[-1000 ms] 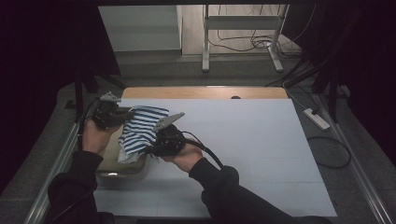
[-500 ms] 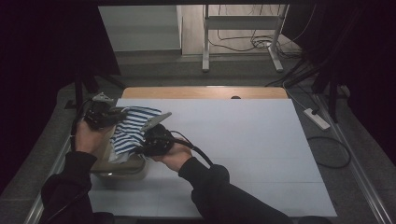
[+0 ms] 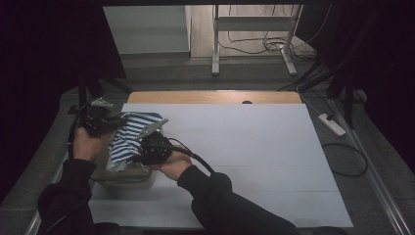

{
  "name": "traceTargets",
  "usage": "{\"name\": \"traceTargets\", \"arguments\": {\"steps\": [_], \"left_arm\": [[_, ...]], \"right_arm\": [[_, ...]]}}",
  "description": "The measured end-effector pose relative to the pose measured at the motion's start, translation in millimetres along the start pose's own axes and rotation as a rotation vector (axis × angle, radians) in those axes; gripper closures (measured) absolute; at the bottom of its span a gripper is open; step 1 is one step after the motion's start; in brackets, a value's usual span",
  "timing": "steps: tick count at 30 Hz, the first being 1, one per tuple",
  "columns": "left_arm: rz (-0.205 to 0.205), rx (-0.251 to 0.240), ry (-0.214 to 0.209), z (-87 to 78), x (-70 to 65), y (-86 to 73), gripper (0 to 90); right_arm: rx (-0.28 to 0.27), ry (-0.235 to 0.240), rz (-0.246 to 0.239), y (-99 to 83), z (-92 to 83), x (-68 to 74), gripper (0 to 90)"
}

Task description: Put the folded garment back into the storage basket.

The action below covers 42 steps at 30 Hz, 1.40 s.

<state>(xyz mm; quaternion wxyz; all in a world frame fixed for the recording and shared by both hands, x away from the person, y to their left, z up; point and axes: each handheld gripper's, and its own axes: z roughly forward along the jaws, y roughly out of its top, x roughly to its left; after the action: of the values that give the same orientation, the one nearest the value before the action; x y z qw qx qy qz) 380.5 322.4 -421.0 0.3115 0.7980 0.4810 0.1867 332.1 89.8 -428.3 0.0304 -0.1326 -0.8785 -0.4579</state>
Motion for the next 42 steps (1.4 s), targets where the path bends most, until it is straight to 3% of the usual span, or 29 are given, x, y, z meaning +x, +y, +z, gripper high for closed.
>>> {"name": "traceTargets", "arguments": {"steps": [22,42], "left_arm": [[-0.022,0.042,0.026,12.6,12.0,-11.4,80.6],[-0.023,0.082,0.040,28.5,13.0,-19.3,80.4]], "right_arm": [[0.031,-0.028,0.004,-4.8,26.4,-1.3,80.1],[0.082,-0.066,-0.019,-15.9,45.9,-1.1,80.0]]}}
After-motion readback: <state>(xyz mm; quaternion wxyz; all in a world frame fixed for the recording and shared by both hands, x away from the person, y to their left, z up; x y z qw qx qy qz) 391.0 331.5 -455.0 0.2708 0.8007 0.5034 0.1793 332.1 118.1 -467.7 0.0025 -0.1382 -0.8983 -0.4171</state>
